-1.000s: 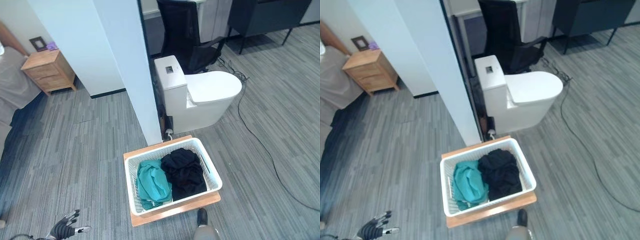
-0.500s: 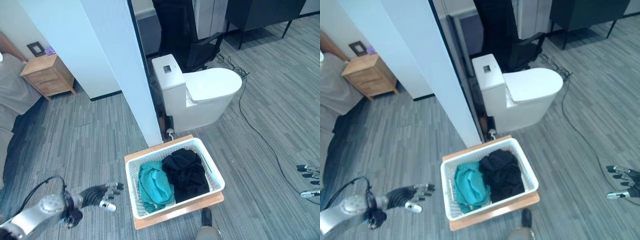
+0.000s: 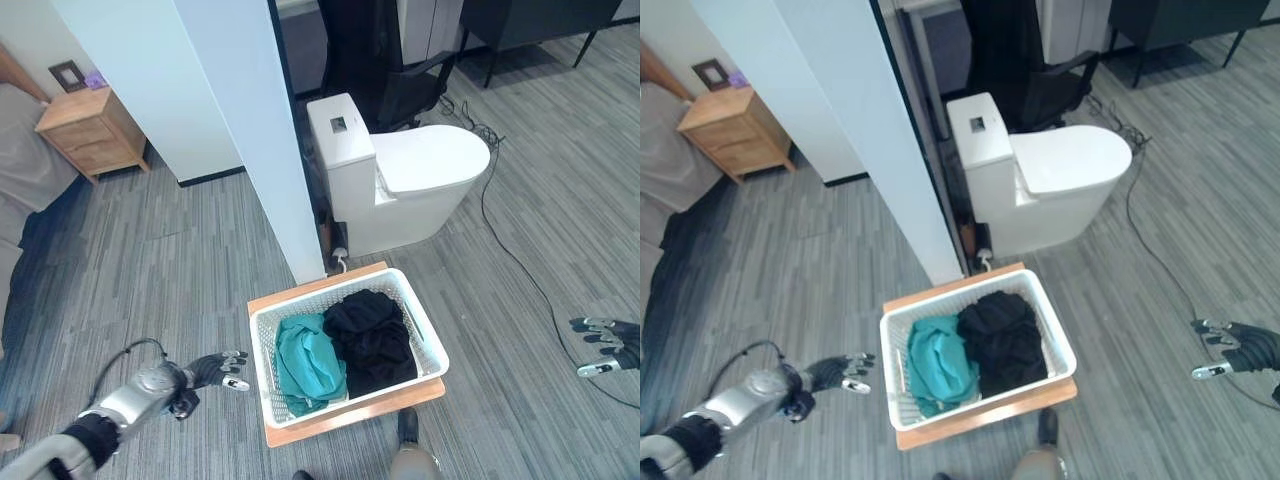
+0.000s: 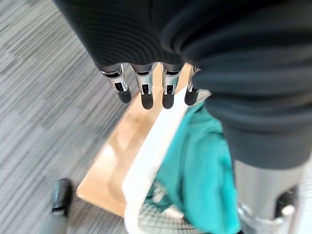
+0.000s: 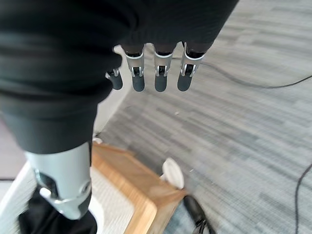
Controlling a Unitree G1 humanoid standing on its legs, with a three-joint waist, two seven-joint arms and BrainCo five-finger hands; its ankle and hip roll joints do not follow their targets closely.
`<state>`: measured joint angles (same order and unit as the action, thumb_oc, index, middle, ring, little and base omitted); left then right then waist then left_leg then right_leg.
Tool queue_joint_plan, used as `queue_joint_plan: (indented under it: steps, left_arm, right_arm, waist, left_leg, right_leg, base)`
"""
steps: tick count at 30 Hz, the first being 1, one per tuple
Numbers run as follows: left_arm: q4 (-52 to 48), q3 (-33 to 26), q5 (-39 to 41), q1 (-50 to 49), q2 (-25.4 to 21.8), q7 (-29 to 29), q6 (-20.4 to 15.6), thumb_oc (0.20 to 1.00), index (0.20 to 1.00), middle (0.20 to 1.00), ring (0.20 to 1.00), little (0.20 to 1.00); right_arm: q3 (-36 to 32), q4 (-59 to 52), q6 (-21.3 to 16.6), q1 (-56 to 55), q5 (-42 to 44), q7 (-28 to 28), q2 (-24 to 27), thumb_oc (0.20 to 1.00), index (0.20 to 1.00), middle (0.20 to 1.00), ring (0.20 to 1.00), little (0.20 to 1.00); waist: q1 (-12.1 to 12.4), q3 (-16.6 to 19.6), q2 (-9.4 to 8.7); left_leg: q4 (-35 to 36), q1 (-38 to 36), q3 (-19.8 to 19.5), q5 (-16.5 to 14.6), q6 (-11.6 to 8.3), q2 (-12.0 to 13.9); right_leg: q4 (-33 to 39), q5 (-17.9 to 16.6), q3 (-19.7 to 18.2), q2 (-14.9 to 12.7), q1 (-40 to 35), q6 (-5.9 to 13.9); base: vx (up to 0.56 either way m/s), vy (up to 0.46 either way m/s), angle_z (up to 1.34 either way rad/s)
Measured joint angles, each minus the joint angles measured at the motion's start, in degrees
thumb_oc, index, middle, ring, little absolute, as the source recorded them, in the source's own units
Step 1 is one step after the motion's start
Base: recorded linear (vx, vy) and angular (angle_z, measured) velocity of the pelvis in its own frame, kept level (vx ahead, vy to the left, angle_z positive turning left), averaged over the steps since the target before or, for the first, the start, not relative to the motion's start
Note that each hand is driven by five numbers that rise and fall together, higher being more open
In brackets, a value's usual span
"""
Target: Grab the laundry basket,head to the washer,open it,put in the laundry and shut it.
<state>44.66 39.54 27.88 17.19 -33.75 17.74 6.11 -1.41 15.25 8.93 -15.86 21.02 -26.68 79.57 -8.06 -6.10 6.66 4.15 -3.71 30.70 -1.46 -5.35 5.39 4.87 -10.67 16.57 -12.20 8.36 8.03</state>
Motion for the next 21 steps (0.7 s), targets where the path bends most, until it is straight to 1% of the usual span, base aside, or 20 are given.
queue_joint_plan:
  steps: [1, 2, 4, 5, 6, 7, 8, 9, 11, 13, 14, 15, 16, 18, 19, 21]
  left_arm:
    - [3.61, -1.56, -1.69, 1.08, 3.41, -0.41, -0.13, 1.000, 1.000, 1.000, 1.000, 1.000]
    - [5.65, -1.72, -4.40, 2.15, 5.52, -0.59, 0.30, 1.000, 1.000, 1.000, 1.000, 1.000]
    - [13.25, -4.31, -6.97, 4.87, 10.15, -1.35, 0.22, 1.000, 1.000, 1.000, 1.000, 1.000]
    - [15.14, -4.81, -8.22, 5.82, 11.81, -1.69, 0.49, 1.000, 1.000, 1.000, 1.000, 1.000]
    - [14.36, -4.54, -8.35, 5.40, 11.77, -1.67, 0.04, 1.000, 1.000, 1.000, 1.000, 1.000]
    - [17.70, -6.17, -8.69, 6.79, 13.67, -2.05, -0.61, 1.000, 1.000, 1.000, 1.000, 1.000]
    - [18.76, -6.97, -9.01, 8.24, 14.67, -2.50, -0.44, 1.000, 1.000, 1.000, 1.000, 1.000]
    - [20.25, -6.99, -10.75, 10.52, 15.61, -2.82, -0.06, 1.000, 1.000, 1.000, 1.000, 1.000]
    - [21.04, -7.42, -11.08, 11.83, 15.83, -3.18, -0.08, 1.000, 1.000, 1.000, 1.000, 1.000]
    - [24.60, -7.90, -11.59, 13.54, 16.74, -3.90, 0.28, 1.000, 1.000, 1.000, 1.000, 1.000]
    - [24.90, -7.83, -12.22, 13.77, 16.64, -4.06, 0.26, 1.000, 1.000, 1.000, 1.000, 1.000]
    - [26.49, -8.26, -12.77, 15.54, 16.79, -4.62, 0.42, 1.000, 1.000, 1.000, 1.000, 1.000]
    - [26.33, -8.69, -12.76, 16.15, 16.73, -5.16, 0.29, 1.000, 1.000, 1.000, 1.000, 1.000]
    - [27.70, -9.47, -12.75, 17.75, 16.42, -5.67, 0.30, 1.000, 1.000, 1.000, 1.000, 1.000]
    - [28.53, -9.51, -12.75, 18.64, 16.43, -6.18, 0.32, 1.000, 1.000, 1.000, 1.000, 1.000]
    - [28.55, -9.59, -12.73, 18.99, 16.42, -6.39, 0.32, 1.000, 1.000, 1.000, 1.000, 1.000]
  right_arm:
    - [1.60, 1.46, 0.40, 2.34, -1.41, -0.24, -0.37, 1.000, 1.000, 1.000, 1.000, 1.000]
    - [2.94, 2.55, 0.98, 5.40, -2.93, -0.82, -0.58, 1.000, 1.000, 1.000, 1.000, 1.000]
    - [5.37, 6.14, 1.19, 10.36, -5.03, -1.08, -2.06, 1.000, 1.000, 1.000, 1.000, 1.000]
    - [6.05, 7.61, 1.48, 12.04, -5.84, -1.07, -2.64, 1.000, 1.000, 1.000, 1.000, 1.000]
    - [7.03, 8.55, 1.53, 13.32, -6.26, -1.17, -2.92, 1.000, 1.000, 1.000, 1.000, 1.000]
    - [10.33, 13.39, 2.07, 19.08, -6.74, -1.03, -6.26, 1.000, 1.000, 1.000, 1.000, 1.000]
    - [14.12, 16.18, 2.67, 23.00, -7.82, -1.06, -7.21, 1.000, 1.000, 1.000, 1.000, 1.000]
    - [17.57, 18.10, 3.04, 26.45, -9.42, -1.07, -7.86, 1.000, 1.000, 1.000, 1.000, 1.000]
    - [18.43, 18.65, 3.25, 28.41, -10.92, -1.04, -8.56, 1.000, 1.000, 1.000, 1.000, 1.000]
    - [22.31, 24.04, 3.72, 36.91, -13.02, -0.57, -12.53, 1.000, 1.000, 1.000, 1.000, 1.000]
    - [23.51, 25.80, 3.87, 39.59, -13.67, -0.57, -13.89, 1.000, 1.000, 1.000, 1.000, 1.000]
    - [26.58, 29.22, 4.13, 44.77, -15.12, 0.56, -16.82, 1.000, 1.000, 1.000, 1.000, 1.000]
    - [26.84, 28.63, 4.00, 44.92, -15.13, 0.57, -16.70, 1.000, 1.000, 1.000, 1.000, 1.000]
    - [32.19, 32.54, 4.26, 51.74, -17.40, 1.19, -19.71, 1.000, 1.000, 1.000, 1.000, 1.000]
    - [33.14, 35.00, 4.41, 54.67, -18.15, 1.74, -21.79, 1.000, 1.000, 1.000, 1.000, 1.000]
    - [33.17, 36.26, 4.29, 56.13, -18.54, 2.01, -23.30, 1.000, 1.000, 1.000, 1.000, 1.000]
  waist:
    - [0.13, -0.10, 0.01]
    - [0.02, -0.73, 0.07]
    - [-0.01, -0.76, 0.22]
    - [0.05, -1.12, 0.50]
    - [0.23, -1.62, 0.84]
    - [0.12, -1.78, 0.95]
    - [0.16, -1.87, 1.15]
    - [0.57, -2.64, 1.86]
    - [0.83, -3.08, 2.49]
    - [0.20, -3.51, 3.07]
    - [0.03, -3.65, 2.97]
    - [-0.39, -4.15, 2.65]
    - [-0.17, -4.44, 2.90]
    - [-0.19, -5.25, 2.33]
    - [-0.25, -5.52, 2.05]
    - [0.12, -5.55, 2.06]
  left_leg:
    - [0.01, 0.07, -0.02, 0.00, 0.00, -0.03]
    - [0.04, 0.24, -0.03, 0.00, 0.01, -0.02]
    - [-0.03, 0.72, -0.08, 0.01, 0.02, -0.02]
    - [-0.02, 0.78, -0.11, 0.05, 0.08, -0.04]
    - [-0.02, 0.77, -0.13, 0.06, 0.11, -0.03]
    - [-0.03, 0.76, -0.13, 0.19, 0.28, 0.03]
    - [-0.31, 0.93, -0.10, 0.19, 0.33, -0.01]
    - [-0.27, 1.00, -0.09, 0.08, 0.48, -0.06]
    - [-0.13, 1.56, 0.08, 0.12, 0.57, -0.08]
    - [-0.20, 1.68, 0.34, 0.23, 0.66, 0.09]
    - [-0.33, 1.71, 0.28, 0.24, 0.68, 0.11]
    - [-0.43, 1.65, 0.73, 0.26, 0.70, 0.14]
    - [-0.42, 1.72, 0.63, 0.34, 0.81, 0.10]
    - [-0.44, 1.79, 1.05, 0.44, 0.93, 0.02]
    - [-0.36, 1.77, 1.17, 0.52, 0.97, -0.01]
    - [-0.36, 1.76, 1.16, 0.57, 0.95, 0.06]
  right_leg:
    - [0.01, 0.01, 0.00, -0.02, 0.07, 0.01]
    - [0.00, 0.01, -0.01, -0.01, 0.29, 0.01]
    - [0.00, 0.00, 0.01, -0.03, 0.70, 0.00]
    - [0.00, 0.00, 0.03, 0.06, 0.74, 0.01]
    - [0.00, 0.00, 0.12, -0.12, 0.73, 0.01]
    - [0.01, 0.01, 0.06, 0.02, 0.73, 0.01]
    - [0.01, -0.04, 0.07, 0.18, 0.80, -0.05]
    - [0.01, -0.04, -0.03, 0.15, 0.88, -0.05]
    - [0.01, 0.02, -0.21, 0.22, 1.65, -0.01]
    - [0.00, -0.23, -0.28, 0.45, 1.84, -0.33]
    - [0.00, -0.23, -0.22, 0.42, 1.84, -0.34]
    - [0.00, -0.55, -0.56, 0.54, 2.04, -0.72]
    - [0.00, -0.57, -0.48, 0.49, 2.03, -0.75]
    - [0.00, -0.89, -0.86, 0.49, 2.40, -0.90]
    - [0.00, -0.99, -1.02, 0.55, 2.54, -0.95]
    - [-0.01, -1.09, -1.14, 0.66, 2.54, -1.08]
  base:
    - [0.00, 0.000, 0.00]
    - [0.00, 0.000, 0.00]
    - [0.00, 0.000, 0.00]
    - [0.00, 0.000, 0.00]
    - [-0.11, -0.014, 0.00]
    - [-0.10, -0.019, 0.00]
    - [-0.09, -0.018, 0.00]
    - [0.00, 0.000, 0.00]
    - [-0.02, -0.004, -0.04]
    - [-0.04, -0.003, -0.07]
    - [-0.05, -0.002, -0.12]
    - [-0.03, 0.003, -0.04]
    - [-0.04, 0.002, -0.05]
    - [-0.02, 0.001, -0.07]
    - [-0.01, -0.002, -0.09]
    - [-0.01, -0.004, -0.02]
